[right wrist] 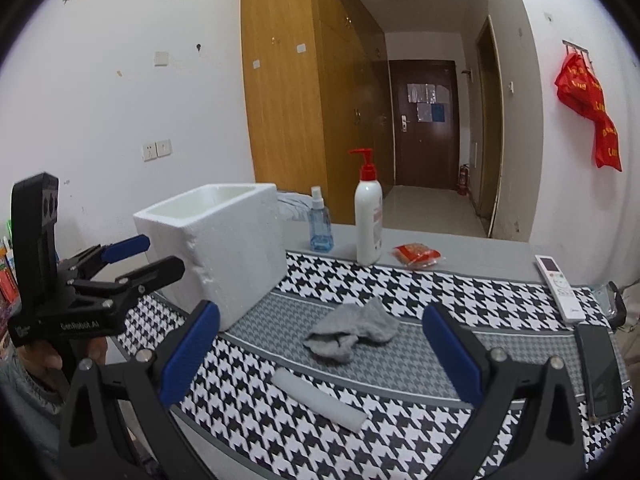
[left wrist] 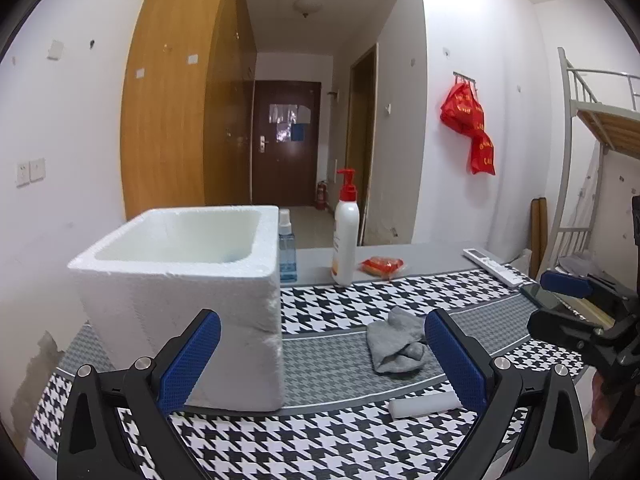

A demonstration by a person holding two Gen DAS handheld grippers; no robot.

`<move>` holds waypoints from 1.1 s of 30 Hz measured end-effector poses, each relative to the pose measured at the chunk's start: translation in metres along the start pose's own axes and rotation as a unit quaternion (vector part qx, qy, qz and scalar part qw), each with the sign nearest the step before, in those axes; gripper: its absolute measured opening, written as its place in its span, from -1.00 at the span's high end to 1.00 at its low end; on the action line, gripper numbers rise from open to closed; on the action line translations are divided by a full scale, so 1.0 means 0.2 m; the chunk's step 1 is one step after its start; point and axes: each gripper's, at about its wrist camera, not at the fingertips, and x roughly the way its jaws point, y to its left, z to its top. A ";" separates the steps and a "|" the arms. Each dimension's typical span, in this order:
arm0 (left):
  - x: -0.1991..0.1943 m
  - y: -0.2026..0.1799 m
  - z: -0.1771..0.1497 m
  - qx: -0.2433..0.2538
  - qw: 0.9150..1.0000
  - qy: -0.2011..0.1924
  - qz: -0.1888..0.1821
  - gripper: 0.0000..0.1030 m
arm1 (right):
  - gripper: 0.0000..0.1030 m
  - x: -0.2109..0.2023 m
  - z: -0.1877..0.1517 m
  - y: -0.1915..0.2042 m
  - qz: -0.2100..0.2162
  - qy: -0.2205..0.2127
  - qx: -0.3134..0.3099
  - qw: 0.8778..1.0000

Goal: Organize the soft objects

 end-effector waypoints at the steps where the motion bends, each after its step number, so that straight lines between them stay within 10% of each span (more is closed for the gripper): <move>1: 0.01 -0.01 0.00 0.001 1.000 0.002 -0.002 -0.98 | -0.99 0.00 0.00 -0.01 -0.002 0.002 -0.001 1.000; 33: 0.23 -0.14 -0.08 0.045 0.997 0.052 -0.025 -0.99 | -0.99 0.19 -0.25 -0.14 0.024 0.113 -0.023 0.993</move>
